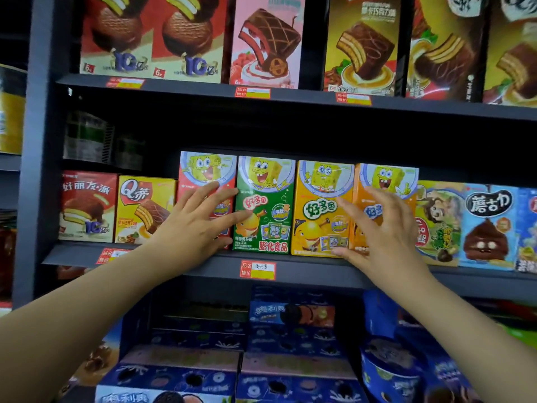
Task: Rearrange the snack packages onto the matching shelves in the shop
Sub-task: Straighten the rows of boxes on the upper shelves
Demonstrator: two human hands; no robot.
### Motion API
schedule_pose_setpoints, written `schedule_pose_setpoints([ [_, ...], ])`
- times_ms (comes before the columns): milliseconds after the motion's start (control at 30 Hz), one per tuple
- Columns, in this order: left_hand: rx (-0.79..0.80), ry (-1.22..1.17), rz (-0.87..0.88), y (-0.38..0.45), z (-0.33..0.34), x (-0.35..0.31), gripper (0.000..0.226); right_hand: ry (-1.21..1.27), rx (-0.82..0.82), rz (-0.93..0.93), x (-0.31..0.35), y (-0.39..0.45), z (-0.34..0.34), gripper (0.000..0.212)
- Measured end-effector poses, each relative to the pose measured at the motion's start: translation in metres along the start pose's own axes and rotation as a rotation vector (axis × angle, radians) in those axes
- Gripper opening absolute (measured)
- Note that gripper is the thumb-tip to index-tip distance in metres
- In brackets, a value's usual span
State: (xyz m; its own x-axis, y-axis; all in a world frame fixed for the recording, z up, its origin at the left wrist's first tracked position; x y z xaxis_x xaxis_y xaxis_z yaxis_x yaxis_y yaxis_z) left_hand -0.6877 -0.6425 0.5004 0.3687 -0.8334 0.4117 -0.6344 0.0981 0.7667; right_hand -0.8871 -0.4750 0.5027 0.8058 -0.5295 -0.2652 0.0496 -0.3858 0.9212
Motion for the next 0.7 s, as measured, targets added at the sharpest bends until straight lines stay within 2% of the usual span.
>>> schedule_pose_setpoints([
  [100, 0.004, -0.013, 0.004, -0.001, 0.001, 0.003, 0.051, 0.033, 0.075, -0.024, -0.010, -0.003, 0.009, 0.071],
  [400, 0.079, -0.044, -0.034, -0.006, 0.005, 0.007, 0.052, 0.180, 0.139, -0.046, -0.013, 0.002, 0.011, 0.075],
  [533, 0.028, -0.026, -0.025, -0.007, -0.005, -0.006, 0.052, 0.184, 0.038, -0.013, -0.028, -0.004, 0.001, 0.075],
  [700, -0.006, -0.009, -0.039, 0.006, -0.007, -0.022, 0.046, 0.229, 0.113, -0.088, -0.018, -0.001, -0.007, 0.060],
])
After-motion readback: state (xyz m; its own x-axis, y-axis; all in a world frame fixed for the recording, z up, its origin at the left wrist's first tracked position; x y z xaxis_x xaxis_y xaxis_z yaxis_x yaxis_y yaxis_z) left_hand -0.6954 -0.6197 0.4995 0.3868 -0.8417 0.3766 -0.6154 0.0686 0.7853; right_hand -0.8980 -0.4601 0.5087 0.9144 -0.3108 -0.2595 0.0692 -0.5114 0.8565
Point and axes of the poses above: each hand's wrist, its own y-axis towards the middle knuckle, its own z-axis out of the palm, x = y × z, the point moved 8 cm from there along y, towards the middle knuckle, and after that the axes turned 13 degrees about -y, right-handed, at the moved point
